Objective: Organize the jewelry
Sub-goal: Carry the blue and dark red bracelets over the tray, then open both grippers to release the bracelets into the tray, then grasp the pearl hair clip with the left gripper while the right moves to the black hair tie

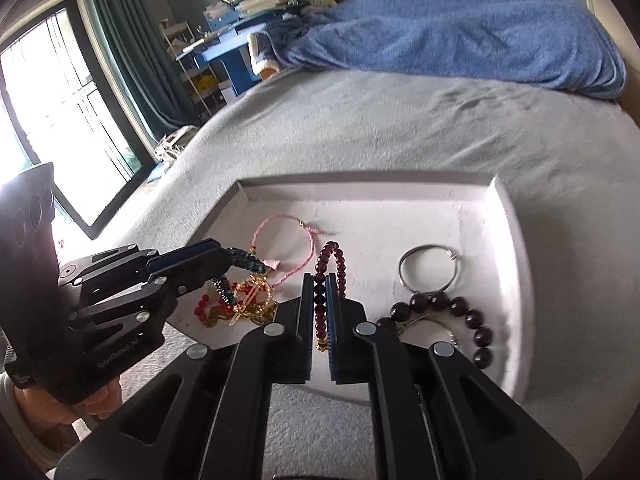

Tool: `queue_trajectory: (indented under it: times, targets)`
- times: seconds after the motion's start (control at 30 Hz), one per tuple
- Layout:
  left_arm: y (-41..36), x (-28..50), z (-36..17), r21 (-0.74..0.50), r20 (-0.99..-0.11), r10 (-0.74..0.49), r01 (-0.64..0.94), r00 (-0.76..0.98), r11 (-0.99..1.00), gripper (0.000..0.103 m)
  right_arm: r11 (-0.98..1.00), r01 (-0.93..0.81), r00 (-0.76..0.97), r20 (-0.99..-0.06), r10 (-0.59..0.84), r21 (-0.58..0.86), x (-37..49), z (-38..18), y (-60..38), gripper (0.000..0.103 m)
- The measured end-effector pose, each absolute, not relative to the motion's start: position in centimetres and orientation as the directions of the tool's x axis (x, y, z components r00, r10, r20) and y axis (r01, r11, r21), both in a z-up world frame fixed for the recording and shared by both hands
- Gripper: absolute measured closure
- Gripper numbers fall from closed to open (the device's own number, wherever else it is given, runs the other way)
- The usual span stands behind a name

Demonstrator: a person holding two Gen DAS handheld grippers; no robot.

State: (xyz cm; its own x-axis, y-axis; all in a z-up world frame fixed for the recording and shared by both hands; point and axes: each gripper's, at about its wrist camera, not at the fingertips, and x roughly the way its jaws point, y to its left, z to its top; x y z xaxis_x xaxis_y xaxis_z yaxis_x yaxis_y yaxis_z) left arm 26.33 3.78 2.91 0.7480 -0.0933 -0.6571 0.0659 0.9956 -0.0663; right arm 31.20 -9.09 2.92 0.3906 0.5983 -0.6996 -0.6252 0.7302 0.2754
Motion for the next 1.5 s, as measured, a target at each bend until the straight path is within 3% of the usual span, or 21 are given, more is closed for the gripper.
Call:
queue_trajectory:
  times: [0.33, 0.4, 0.53, 0.57, 0.63, 0.77, 0.93, 1.2, 1.5]
  targets:
    - [3.2, 27.9, -0.2, -0.061, -0.719, -0.079, 0.051, 0.691, 0.997, 0.09, 0.797, -0.556, 0.422, -0.747, 0.513, 0.234, 33.1, 0.2, -10.4, 0.097]
    - [3.0, 27.6, -0.2, -0.057, -0.717, -0.077, 0.052, 0.693, 0.997, 0.085, 0.808, -0.544, 0.434, -0.749, 0.501, 0.225, 33.2, 0.1, -11.1, 0.097]
    - [2.8, 26.7, 0.3, -0.049, -0.693, -0.07, 0.05, 0.717, 0.998, 0.065, 0.815, -0.537, 0.463, -0.731, 0.501, 0.218, 33.0, 0.5, -12.2, 0.09]
    - [2.8, 26.5, 0.5, -0.051, -0.685, -0.07, 0.048, 0.725, 0.998, 0.051, 0.815, -0.535, 0.469, -0.723, 0.507, 0.224, 32.8, 0.7, -12.4, 0.087]
    - [2.6, 25.6, 1.2, -0.061, -0.656, -0.084, 0.058, 0.75, 0.996, 0.036, 0.815, -0.53, 0.488, -0.702, 0.52, 0.235, 32.4, 1.3, -13.3, 0.078]
    - [2.1, 23.4, 2.3, -0.039, -0.616, -0.073, 0.063, 0.784, 0.997, 0.026, 0.817, -0.53, 0.522, -0.672, 0.525, 0.227, 30.8, 2.1, -14.8, 0.07]
    - [1.8, 20.1, 2.6, -0.063, -0.58, -0.096, 0.073, 0.809, 0.995, 0.02, 0.827, -0.509, 0.539, -0.661, 0.522, 0.239, 28.6, 1.6, -17.5, 0.064]
    - [1.0, 16.5, 1.4, -0.081, -0.594, -0.107, 0.073, 0.798, 0.994, 0.019, 0.844, -0.504, 0.601, -0.626, 0.496, 0.185, 25.2, 1.9, -20.2, 0.062]
    - [-1.5, 15.7, 0.5, -0.098, -0.619, -0.19, 0.165, 0.762, 0.981, 0.019, 0.86, -0.483, 0.604, -0.65, 0.462, 0.163, 23.6, 0.6, -22.0, 0.054]
